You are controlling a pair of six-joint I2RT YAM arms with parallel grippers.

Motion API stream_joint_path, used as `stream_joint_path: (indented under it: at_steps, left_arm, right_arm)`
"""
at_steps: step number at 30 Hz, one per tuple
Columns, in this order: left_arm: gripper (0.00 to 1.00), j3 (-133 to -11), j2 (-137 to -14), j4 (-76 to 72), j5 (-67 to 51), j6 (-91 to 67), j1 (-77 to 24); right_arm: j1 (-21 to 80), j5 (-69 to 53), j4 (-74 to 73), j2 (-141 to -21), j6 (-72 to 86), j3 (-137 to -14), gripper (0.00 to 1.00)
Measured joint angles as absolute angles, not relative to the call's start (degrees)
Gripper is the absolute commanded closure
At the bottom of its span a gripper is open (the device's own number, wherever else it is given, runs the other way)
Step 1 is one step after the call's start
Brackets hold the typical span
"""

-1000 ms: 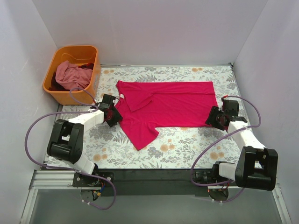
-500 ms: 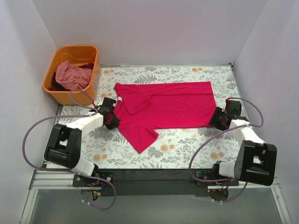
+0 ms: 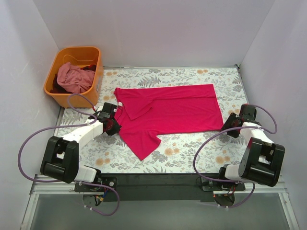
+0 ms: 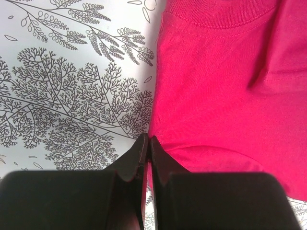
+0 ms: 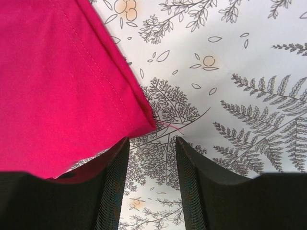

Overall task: Fold and stack the t-shirts
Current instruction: Fold the tshirt

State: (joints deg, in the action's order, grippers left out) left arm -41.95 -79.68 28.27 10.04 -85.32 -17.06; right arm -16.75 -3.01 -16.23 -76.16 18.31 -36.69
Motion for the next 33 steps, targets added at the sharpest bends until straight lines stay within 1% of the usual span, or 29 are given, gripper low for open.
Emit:
stream_joint_path:
  at_steps: [14, 16, 17, 19, 20, 22, 23, 33]
  left_arm:
    - [1.0, -41.7, -79.0, 28.2, 10.0, -85.3, -17.1]
    - [1.0, -41.7, -78.9, 28.2, 10.0, -85.3, -17.1]
    - [1.0, -41.7, -78.9, 28.2, 10.0, -85.3, -17.1]
    - [1.0, -41.7, -78.9, 28.2, 10.0, -85.3, -17.1]
    - [1.0, -41.7, -78.9, 28.2, 10.0, -85.3, -17.1]
    - [1.0, -41.7, -78.9, 28.3, 10.1, -85.3, -17.1]
    - [1.0, -41.7, -78.9, 28.3, 10.1, -85.3, -17.1]
    - [1.0, -41.7, -76.8, 30.5, 10.6, -85.0, -17.1]
  right_arm:
    - [-17.5, -6.1, -11.7, -79.2, 19.5, -36.6, 0.53]
    - [-17.7, -6.2, -11.3, -79.3, 19.5, -36.5, 0.61]
    - [-17.8, -6.2, -11.1, -79.5, 19.5, -36.5, 0.71]
    - [-18.0, -6.3, -10.3, -79.9, 19.5, -36.2, 0.77]
    - [-18.1, -6.4, -10.0, -80.0, 19.5, -36.1, 0.84]
    - [-18.4, -6.4, -9.8, -80.0, 19.5, -35.8, 0.9]
    - [-18.5, -6.5, -9.8, -80.0, 19.5, -35.8, 0.98]
    - [-20.3, -5.2, -14.5, -77.1, 19.7, -35.7, 0.99]
